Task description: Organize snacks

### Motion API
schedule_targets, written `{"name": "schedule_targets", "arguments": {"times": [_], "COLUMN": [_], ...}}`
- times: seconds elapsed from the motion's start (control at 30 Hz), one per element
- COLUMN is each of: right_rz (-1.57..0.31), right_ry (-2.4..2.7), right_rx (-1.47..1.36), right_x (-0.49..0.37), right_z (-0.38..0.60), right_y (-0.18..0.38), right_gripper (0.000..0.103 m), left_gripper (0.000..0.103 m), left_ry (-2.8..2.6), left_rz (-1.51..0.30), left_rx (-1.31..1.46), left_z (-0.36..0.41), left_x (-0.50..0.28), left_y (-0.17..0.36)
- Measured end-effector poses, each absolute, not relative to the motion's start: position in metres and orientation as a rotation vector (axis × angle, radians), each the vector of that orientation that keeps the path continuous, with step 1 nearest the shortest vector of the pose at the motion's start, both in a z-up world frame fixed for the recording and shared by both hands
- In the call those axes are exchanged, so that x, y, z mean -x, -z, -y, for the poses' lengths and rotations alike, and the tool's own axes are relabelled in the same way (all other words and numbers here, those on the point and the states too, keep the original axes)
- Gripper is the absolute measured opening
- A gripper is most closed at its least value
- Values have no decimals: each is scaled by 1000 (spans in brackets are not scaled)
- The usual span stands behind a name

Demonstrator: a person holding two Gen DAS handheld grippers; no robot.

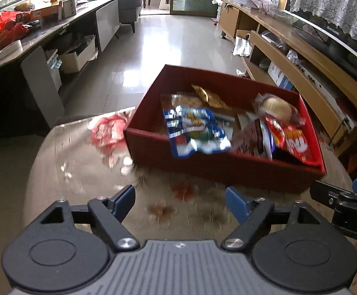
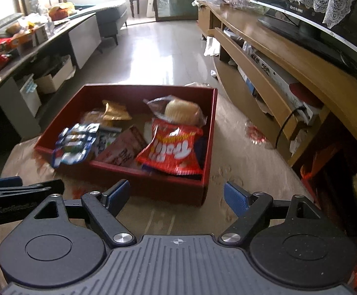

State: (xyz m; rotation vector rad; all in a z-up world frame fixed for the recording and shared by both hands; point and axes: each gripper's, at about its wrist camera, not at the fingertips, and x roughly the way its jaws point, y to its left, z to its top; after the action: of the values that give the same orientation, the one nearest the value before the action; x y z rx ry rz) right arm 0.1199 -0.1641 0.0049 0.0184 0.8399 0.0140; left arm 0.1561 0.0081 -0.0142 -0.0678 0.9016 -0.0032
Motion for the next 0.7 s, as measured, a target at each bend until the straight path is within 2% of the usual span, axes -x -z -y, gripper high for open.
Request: {"name": "schedule_targets", "arguments": {"times": [0.2, 0.53, 0.7], "right_rz": [-842, -863, -865], "right_ry": [-17, 9, 5], "right_rx": [-3, 6, 0], "right_x": [-90, -56, -40], "right_z": [158, 158, 155], "right_y": [-3, 7, 10], "right_gripper": [88, 88, 88], "left_gripper": [89, 91, 96], "left_ry": [5, 17, 20], "left_rz": [-885, -864, -855], "left_rx": [18, -34, -54], "left_z": [-4, 0, 3], "left_x": [-126, -86, -70], "left_y": [17, 20, 20]}}
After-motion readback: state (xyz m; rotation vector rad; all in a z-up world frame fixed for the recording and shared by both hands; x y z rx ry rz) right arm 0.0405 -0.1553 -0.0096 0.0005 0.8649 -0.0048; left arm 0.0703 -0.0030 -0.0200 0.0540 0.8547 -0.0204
